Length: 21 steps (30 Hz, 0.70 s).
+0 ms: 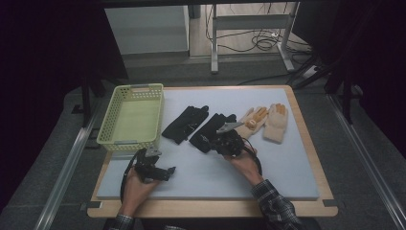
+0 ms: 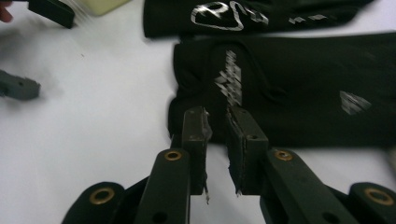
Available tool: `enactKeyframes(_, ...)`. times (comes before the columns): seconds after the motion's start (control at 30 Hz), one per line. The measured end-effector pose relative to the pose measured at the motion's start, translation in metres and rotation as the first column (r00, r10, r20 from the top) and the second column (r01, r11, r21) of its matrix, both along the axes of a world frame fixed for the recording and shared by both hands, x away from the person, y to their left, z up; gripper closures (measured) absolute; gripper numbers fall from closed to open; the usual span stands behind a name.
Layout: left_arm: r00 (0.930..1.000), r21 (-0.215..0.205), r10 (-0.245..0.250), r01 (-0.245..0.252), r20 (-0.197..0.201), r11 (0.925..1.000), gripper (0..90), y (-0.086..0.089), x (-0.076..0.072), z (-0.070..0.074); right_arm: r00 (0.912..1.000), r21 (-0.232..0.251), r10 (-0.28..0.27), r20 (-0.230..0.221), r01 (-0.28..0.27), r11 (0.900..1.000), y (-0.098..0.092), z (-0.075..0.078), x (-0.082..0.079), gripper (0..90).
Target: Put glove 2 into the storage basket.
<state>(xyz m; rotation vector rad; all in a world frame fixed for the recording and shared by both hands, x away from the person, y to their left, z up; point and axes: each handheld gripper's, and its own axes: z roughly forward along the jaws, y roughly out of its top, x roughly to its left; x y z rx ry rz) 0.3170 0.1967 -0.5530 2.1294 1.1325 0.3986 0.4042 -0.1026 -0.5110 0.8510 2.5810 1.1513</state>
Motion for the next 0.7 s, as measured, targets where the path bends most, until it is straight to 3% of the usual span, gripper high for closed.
enactKeyframes(0.17, 1.0000, 0.000, 0.000, 0.000, 0.000, 1.0000, 1.2, 0.000, 0.000, 0.000, 0.9994, 0.022, 0.027, -0.020, -0.027, 0.999, 0.020, -0.002, 0.007, 77.9)
enactKeyframes(0.4, 1.0000, 0.000, -0.001, 0.001, -0.001, 1.0000, 1.2, 0.000, 0.000, 0.000, 0.9981, 0.021, 0.061, -0.010, -0.060, 0.998, 0.052, -0.001, 0.014, 77.1)
enactKeyframes(0.7, 1.0000, 0.001, -0.002, 0.002, -0.002, 1.0000, 1.2, 0.000, 0.000, 0.000, 0.9969, 0.029, 0.078, 0.002, -0.078, 0.997, 0.092, -0.004, 0.026, 68.6)
